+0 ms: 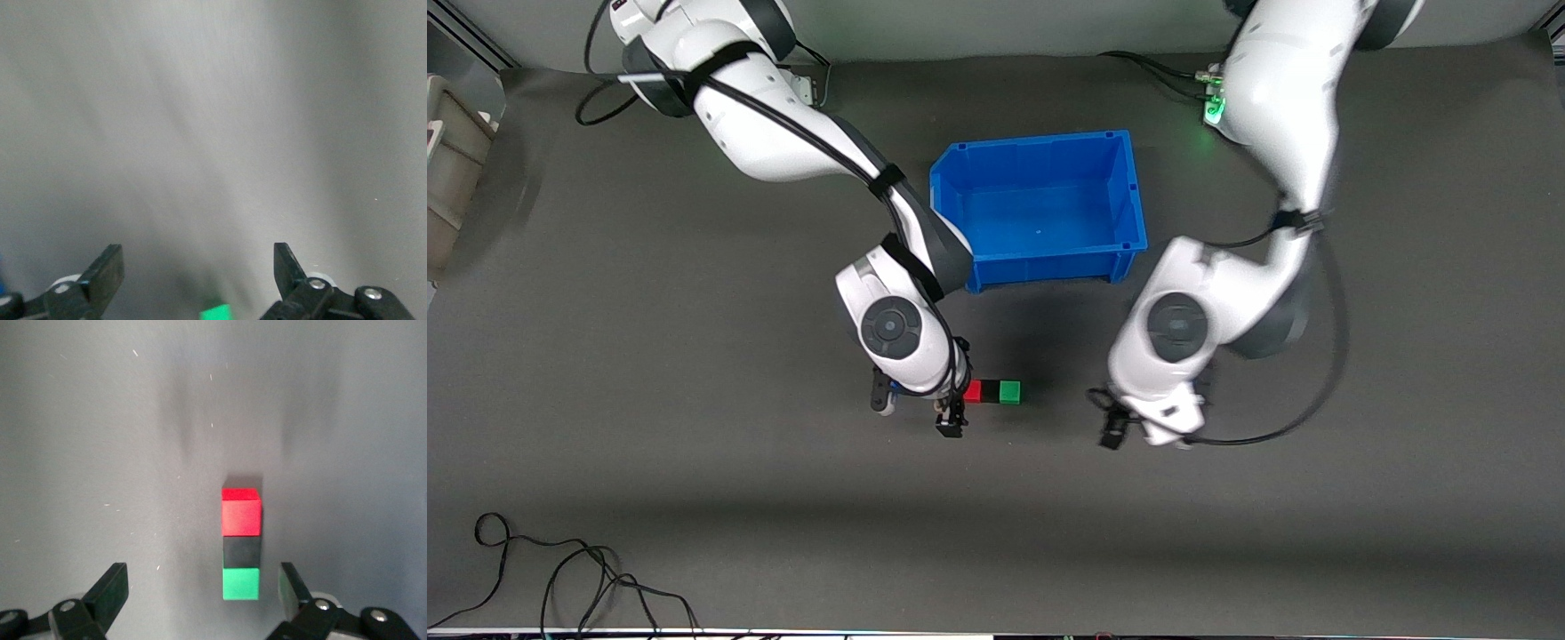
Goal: Attach green and red cubes to black cube
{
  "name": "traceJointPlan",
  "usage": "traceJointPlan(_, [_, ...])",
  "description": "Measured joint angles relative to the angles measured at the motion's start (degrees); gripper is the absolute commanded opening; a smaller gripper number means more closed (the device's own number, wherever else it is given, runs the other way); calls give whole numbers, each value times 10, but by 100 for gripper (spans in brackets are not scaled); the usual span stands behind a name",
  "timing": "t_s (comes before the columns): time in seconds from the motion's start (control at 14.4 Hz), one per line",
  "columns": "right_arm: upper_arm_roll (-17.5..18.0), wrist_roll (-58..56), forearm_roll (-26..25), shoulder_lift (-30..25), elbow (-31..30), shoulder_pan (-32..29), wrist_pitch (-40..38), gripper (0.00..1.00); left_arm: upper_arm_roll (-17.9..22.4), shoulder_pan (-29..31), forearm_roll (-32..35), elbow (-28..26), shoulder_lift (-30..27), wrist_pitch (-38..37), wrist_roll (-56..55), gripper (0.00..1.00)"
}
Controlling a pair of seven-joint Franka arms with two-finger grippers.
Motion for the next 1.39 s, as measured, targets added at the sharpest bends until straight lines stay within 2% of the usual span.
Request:
traceJointPlan(0.14, [0,-53,0,-33,12,-9,-69,100,1,38,1,-48,-59,-29,121,100])
traceJointPlan(0.42, [0,-189,11,-112,20,-45,-191,100,4,109,23,-207,-193,-15,371,100])
traceJointPlan(0.55, [0,-290,23,-154,22,-77,-258,100,4,139,34,-269,-254,-15,503,100])
traceJointPlan(0.69, [-1,-417,25,-196,23,-103,-328,100,4,160,43,-306,-305,-19,626,100])
traceJointPlan(0.83, [-11,-543,25,-234,22,-120,-383,100,5,179,48,-320,-347,-35,746,100])
traceJointPlan(0.97, [-19,-668,25,-266,22,-155,-430,100,7,209,48,-320,-380,-46,819,100])
traceJointPlan(1.18, [-23,-875,25,-299,21,-222,-483,100,15,224,49,-316,-408,-85,845,100])
traceJointPlan(1.39, [-56,-1038,25,-317,11,-254,-504,100,17,235,52,-277,-405,-145,846,100])
